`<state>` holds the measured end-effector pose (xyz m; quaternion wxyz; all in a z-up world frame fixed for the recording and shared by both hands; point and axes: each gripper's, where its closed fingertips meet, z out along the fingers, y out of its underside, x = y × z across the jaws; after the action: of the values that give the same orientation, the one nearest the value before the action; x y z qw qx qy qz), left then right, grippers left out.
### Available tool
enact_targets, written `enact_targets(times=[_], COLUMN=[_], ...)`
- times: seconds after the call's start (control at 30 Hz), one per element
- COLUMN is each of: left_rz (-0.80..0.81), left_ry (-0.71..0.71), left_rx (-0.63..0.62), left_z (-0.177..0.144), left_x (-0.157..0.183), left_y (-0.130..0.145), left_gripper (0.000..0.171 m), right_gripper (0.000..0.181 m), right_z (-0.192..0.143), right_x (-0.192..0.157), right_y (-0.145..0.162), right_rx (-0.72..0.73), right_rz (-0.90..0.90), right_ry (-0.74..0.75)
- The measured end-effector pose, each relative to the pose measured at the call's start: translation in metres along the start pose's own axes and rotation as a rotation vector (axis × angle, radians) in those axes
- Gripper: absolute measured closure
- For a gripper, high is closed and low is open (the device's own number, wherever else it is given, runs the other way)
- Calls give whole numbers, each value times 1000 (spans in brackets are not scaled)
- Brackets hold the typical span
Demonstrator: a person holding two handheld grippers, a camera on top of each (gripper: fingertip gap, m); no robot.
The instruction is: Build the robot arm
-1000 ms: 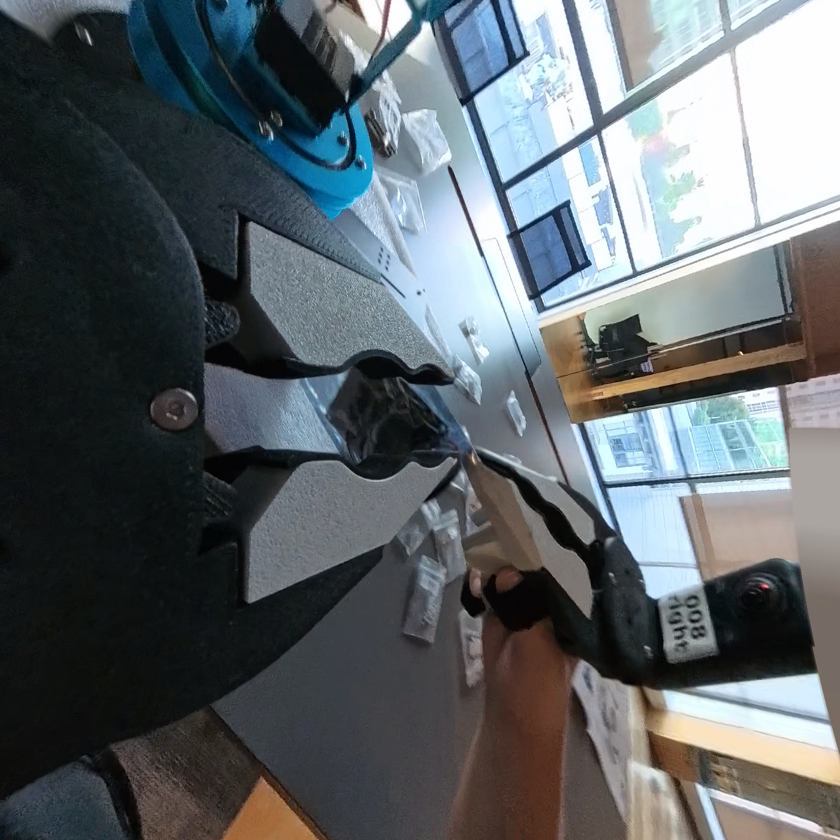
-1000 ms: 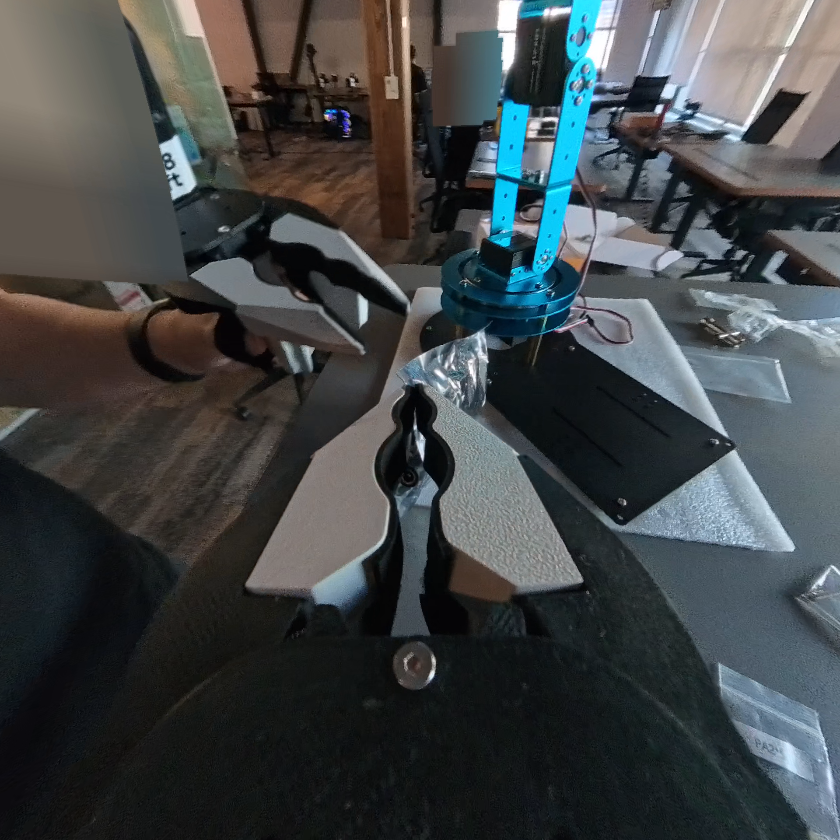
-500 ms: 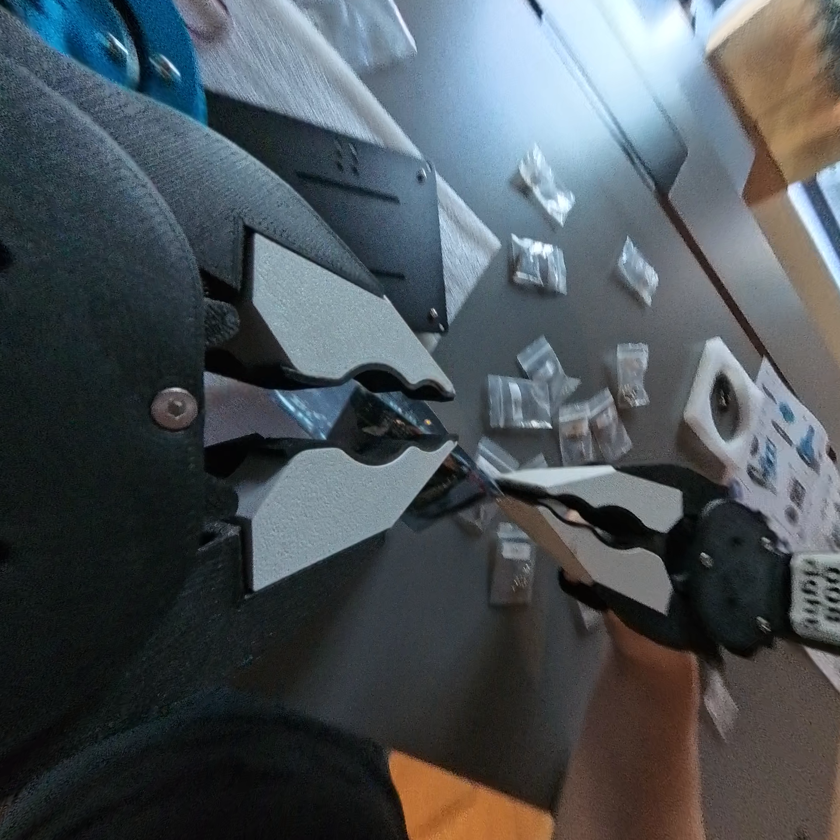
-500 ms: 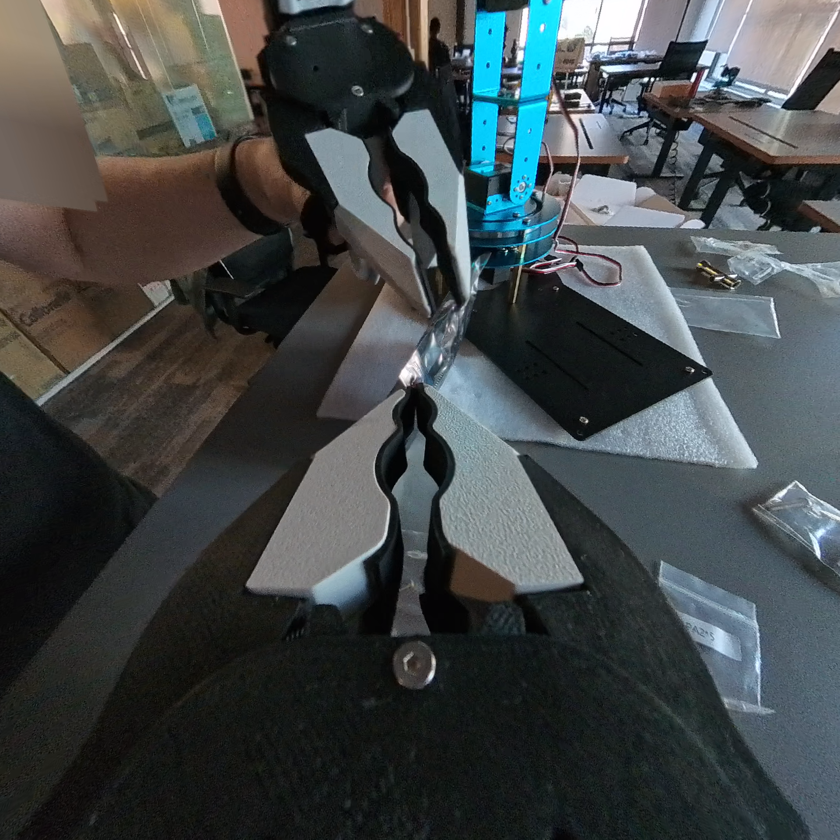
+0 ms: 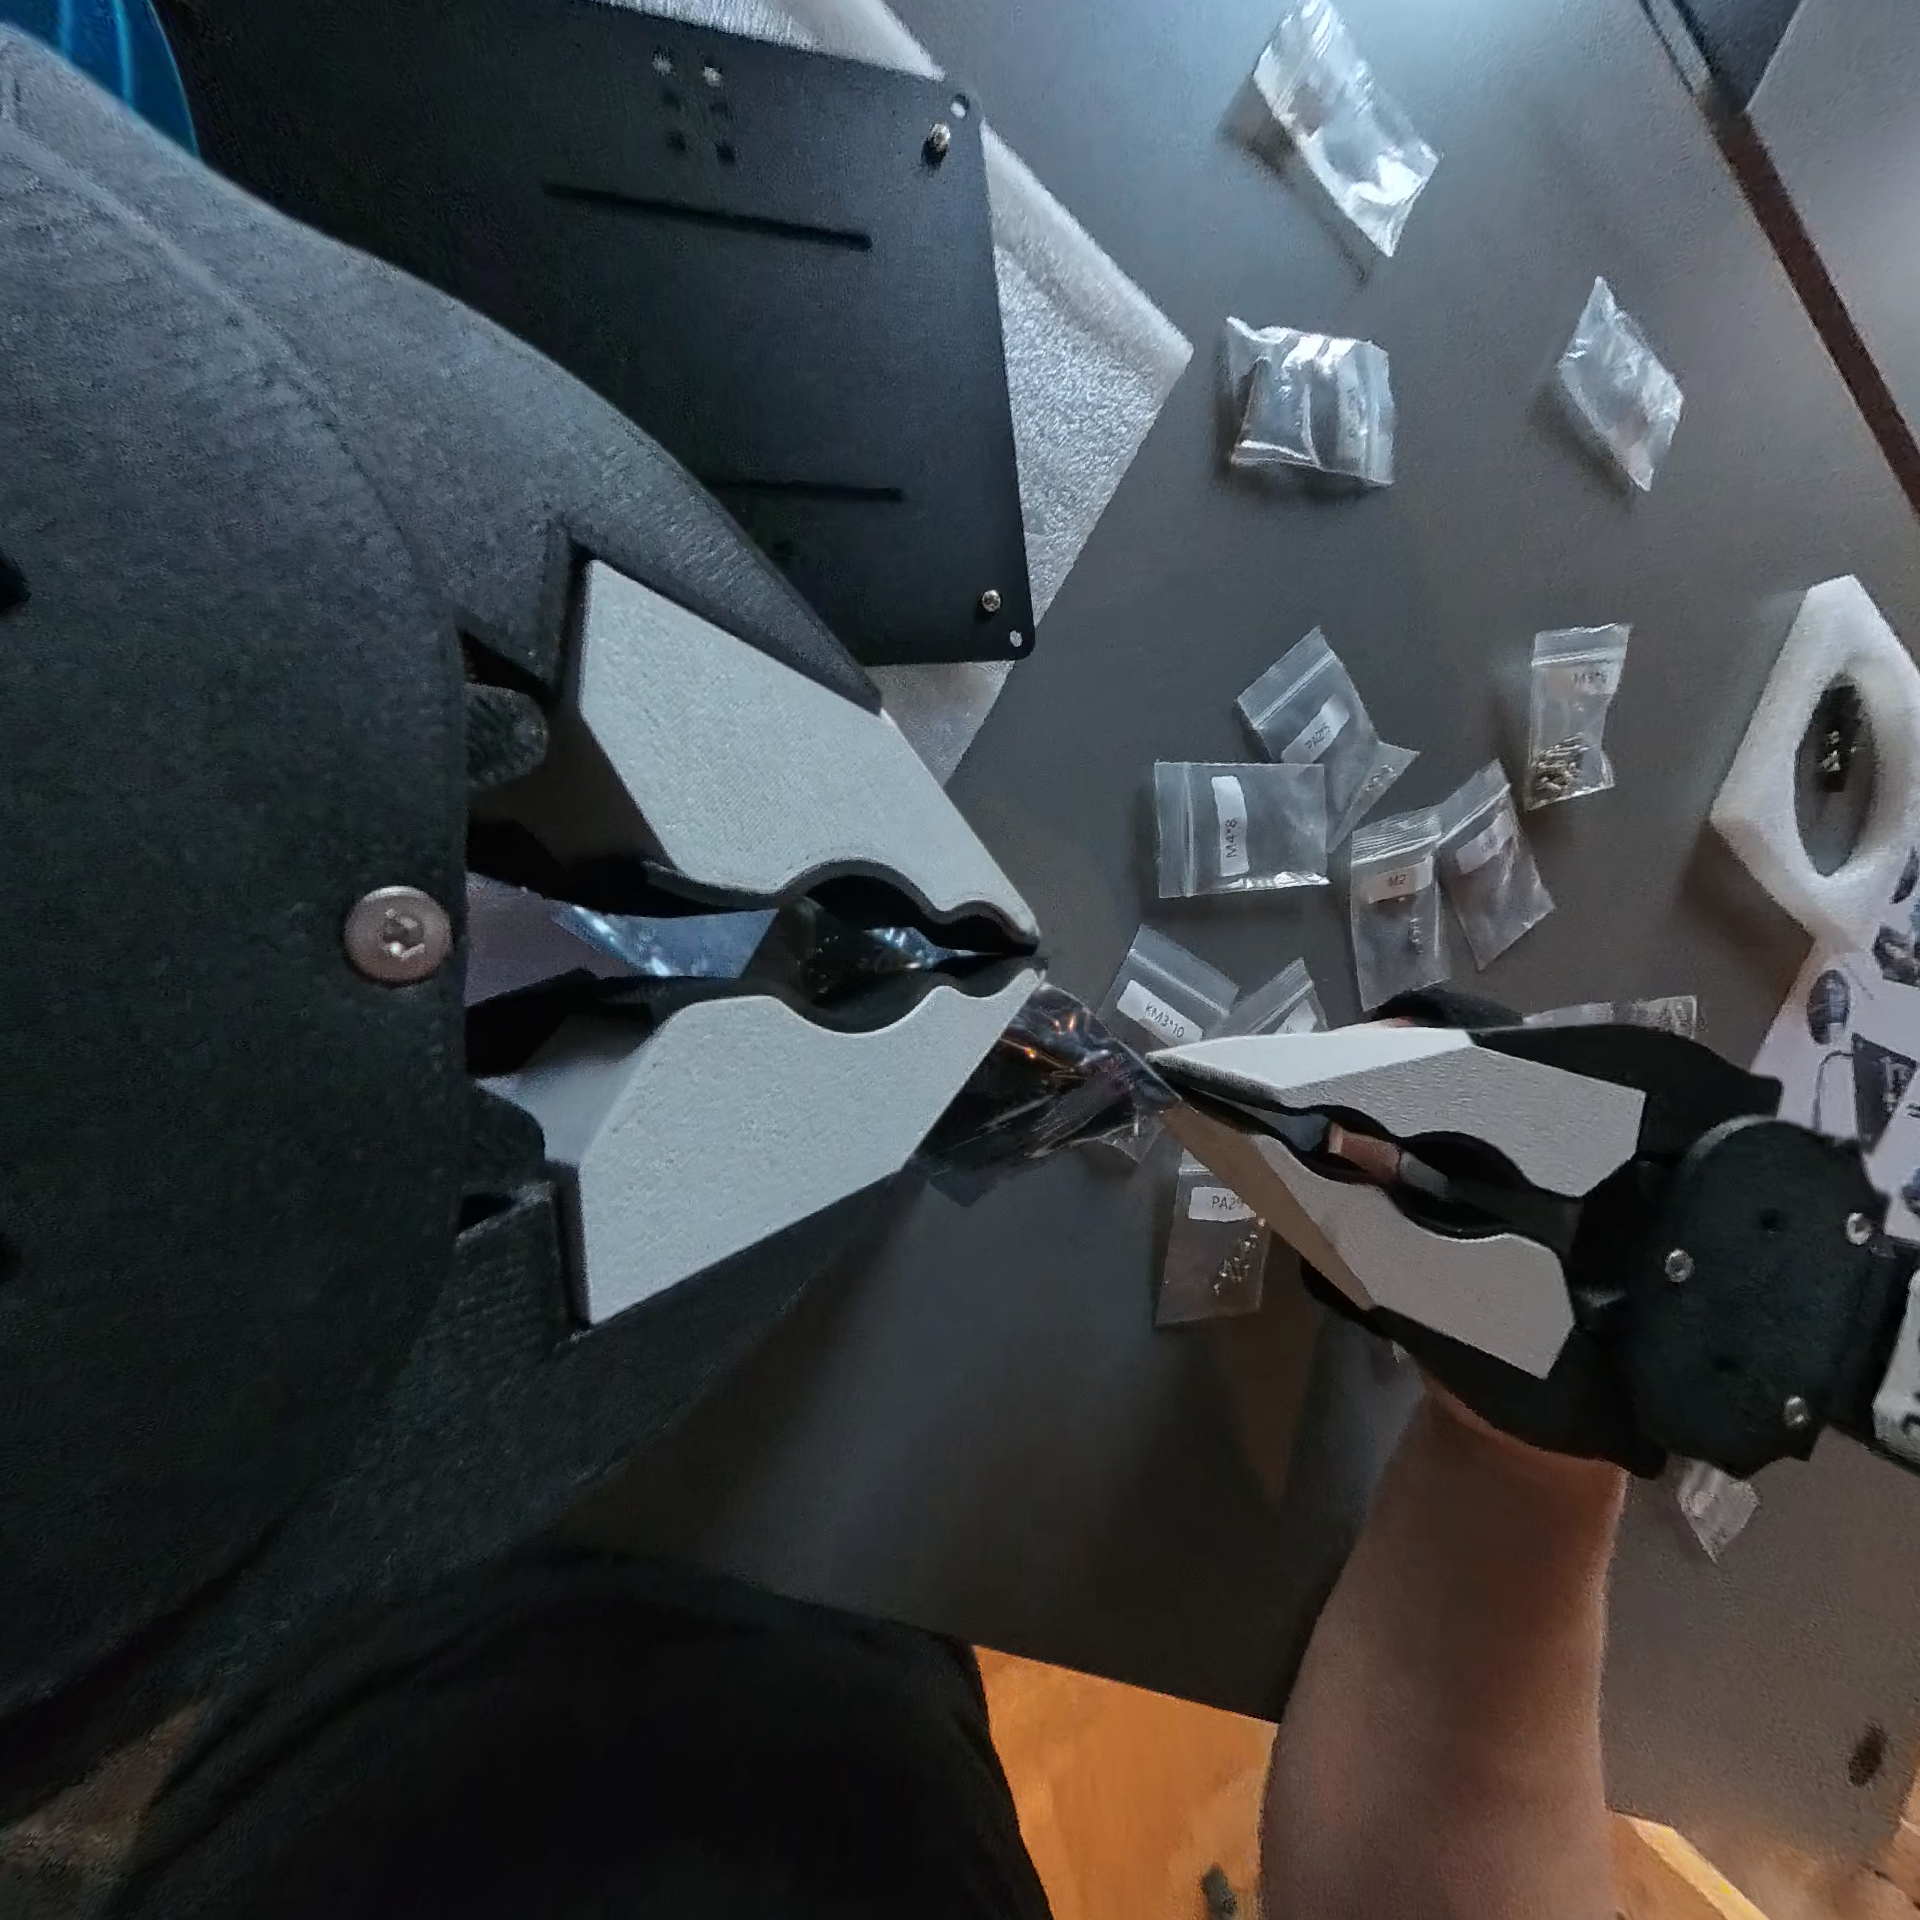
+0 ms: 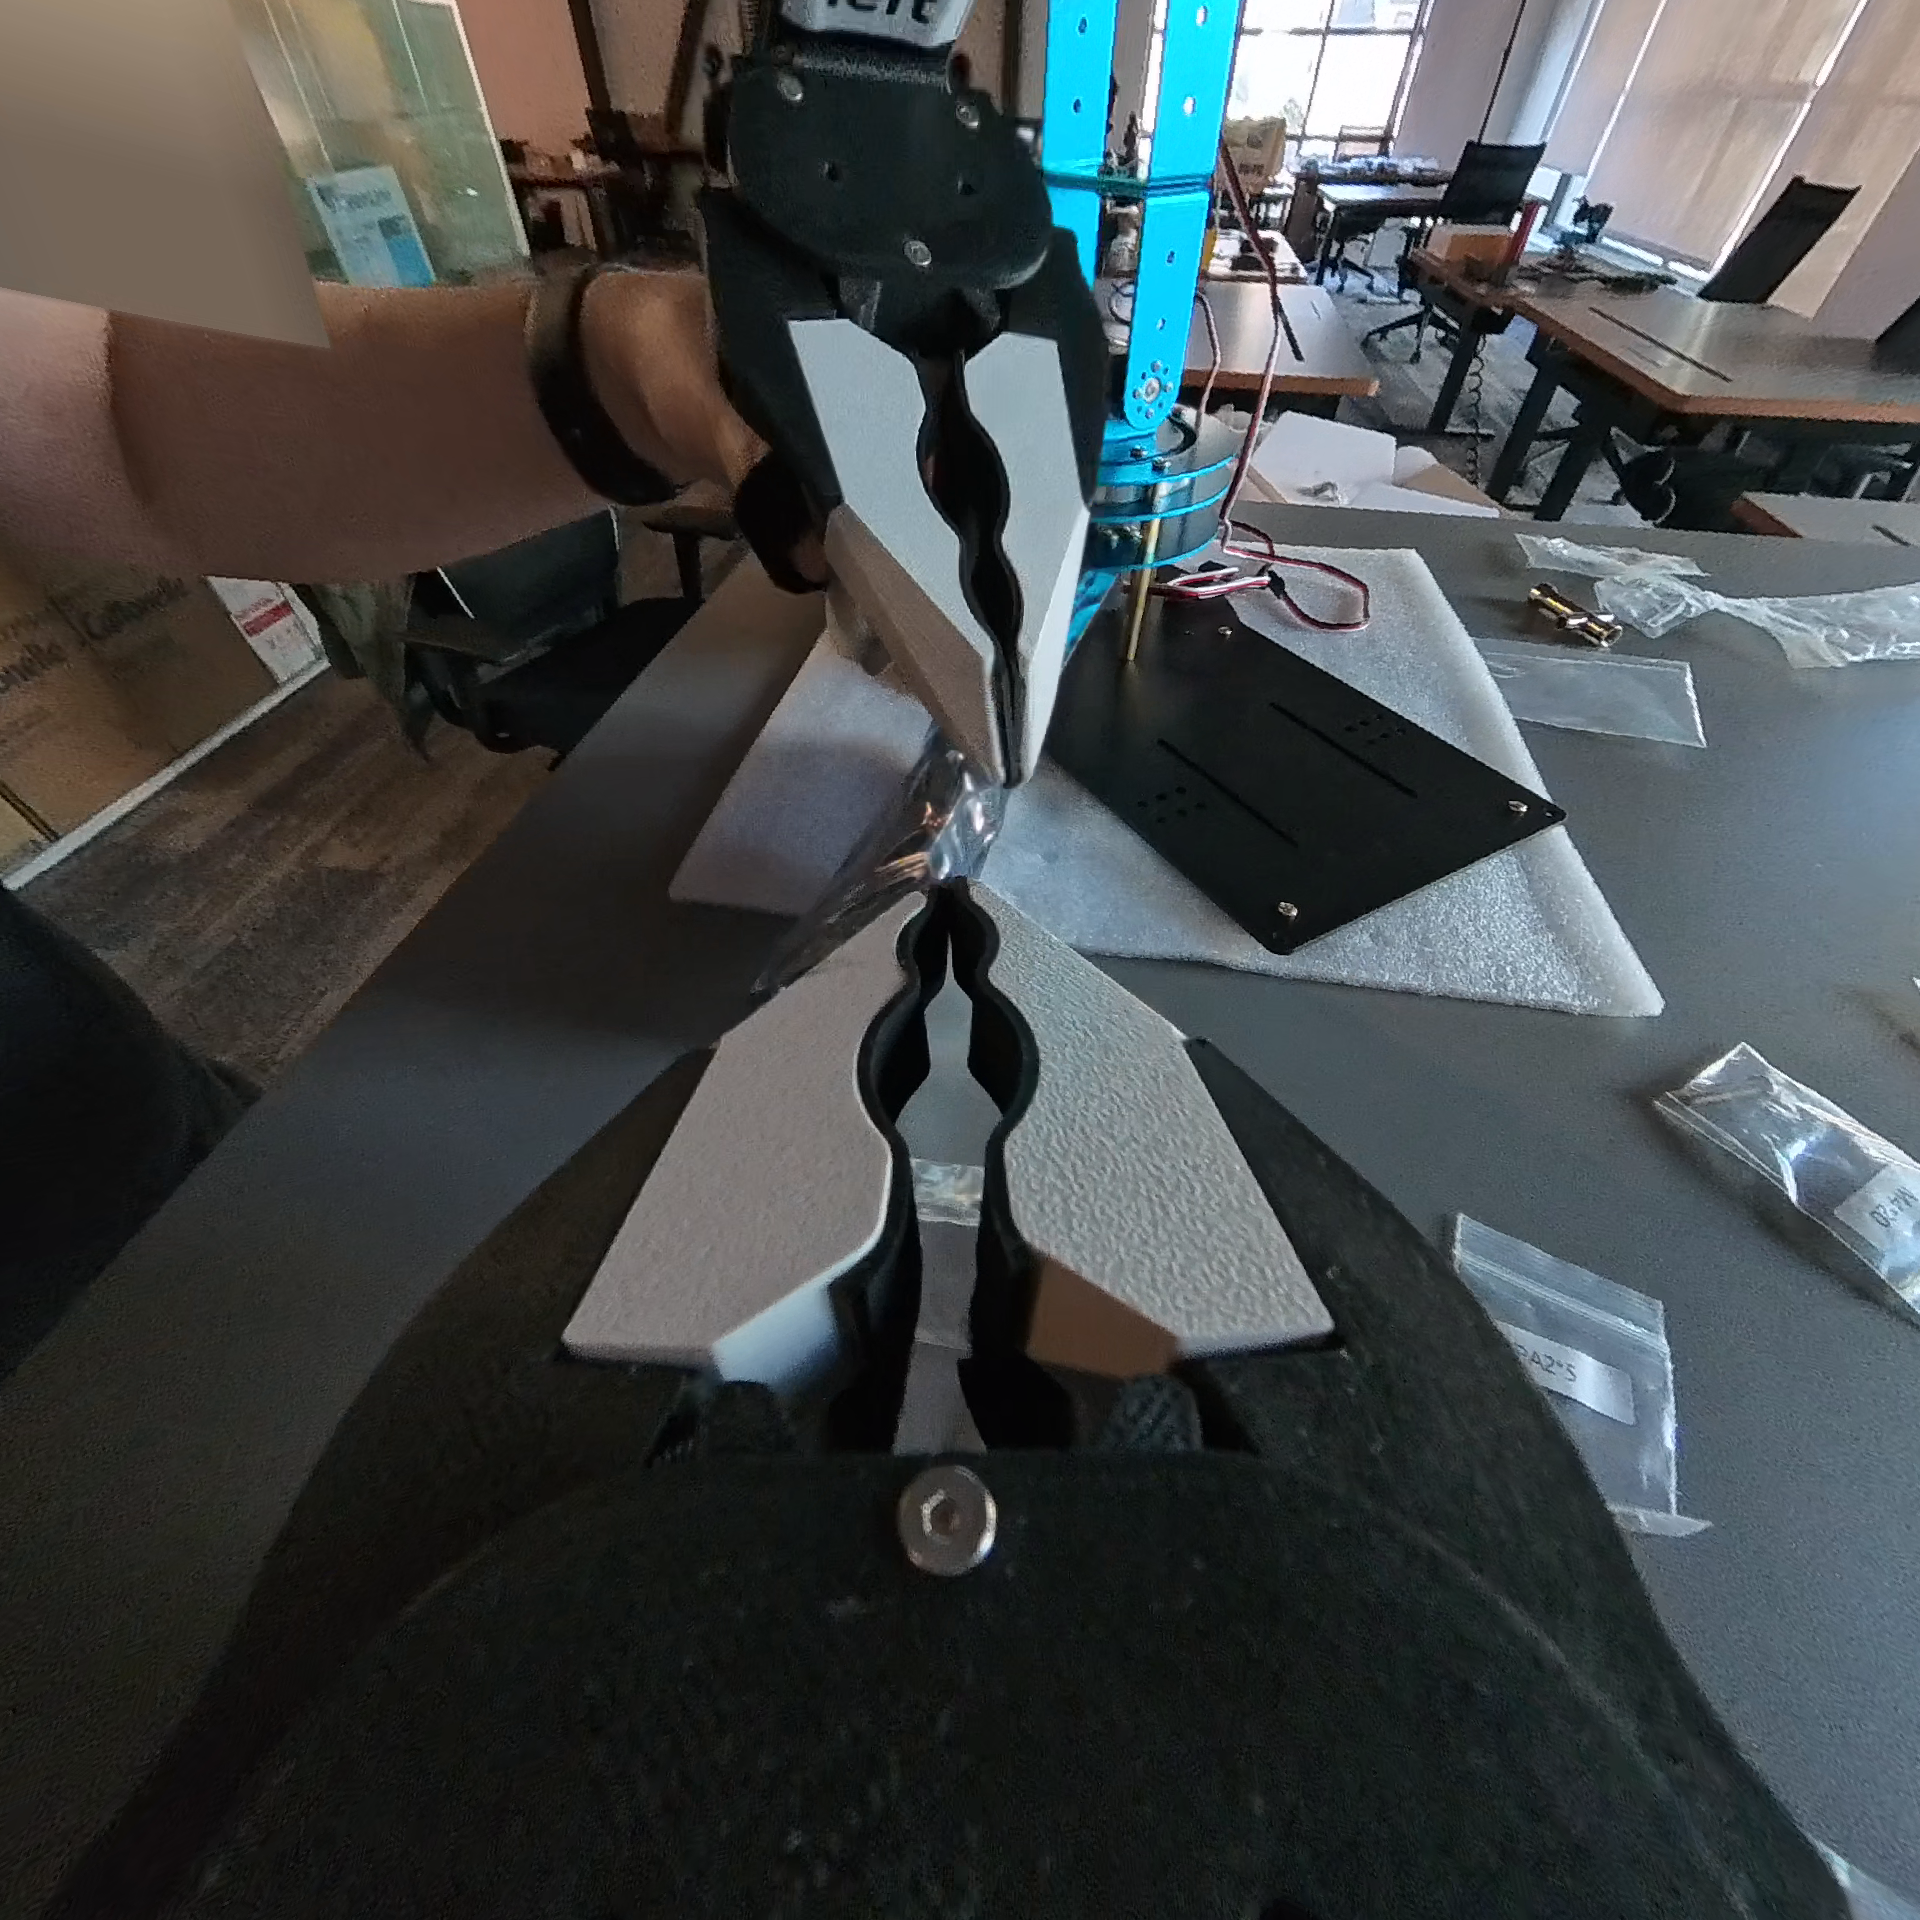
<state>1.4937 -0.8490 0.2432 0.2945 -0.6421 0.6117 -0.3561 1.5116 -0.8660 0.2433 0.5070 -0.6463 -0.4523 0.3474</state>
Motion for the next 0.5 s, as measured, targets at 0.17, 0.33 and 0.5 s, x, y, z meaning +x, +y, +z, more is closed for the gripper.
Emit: enact_targets(times=[0.17, 0.33, 0.5], left_rz=[4, -5, -40], left_ry=[-14, -66, -63], left_rx=[100, 123, 175], left_z=[3, 6, 7], left_x=[4, 0, -1], left_y=[-6, -4, -4], left_gripper=[171, 171, 171], right_gripper=[181, 181, 181], right_z=[1, 2, 4], right_x=[9, 10, 12], right_y=[2, 4, 4], right_rx=[-10, -20, -23], right_rz=[51, 80, 112], right_ry=[29, 17, 19])
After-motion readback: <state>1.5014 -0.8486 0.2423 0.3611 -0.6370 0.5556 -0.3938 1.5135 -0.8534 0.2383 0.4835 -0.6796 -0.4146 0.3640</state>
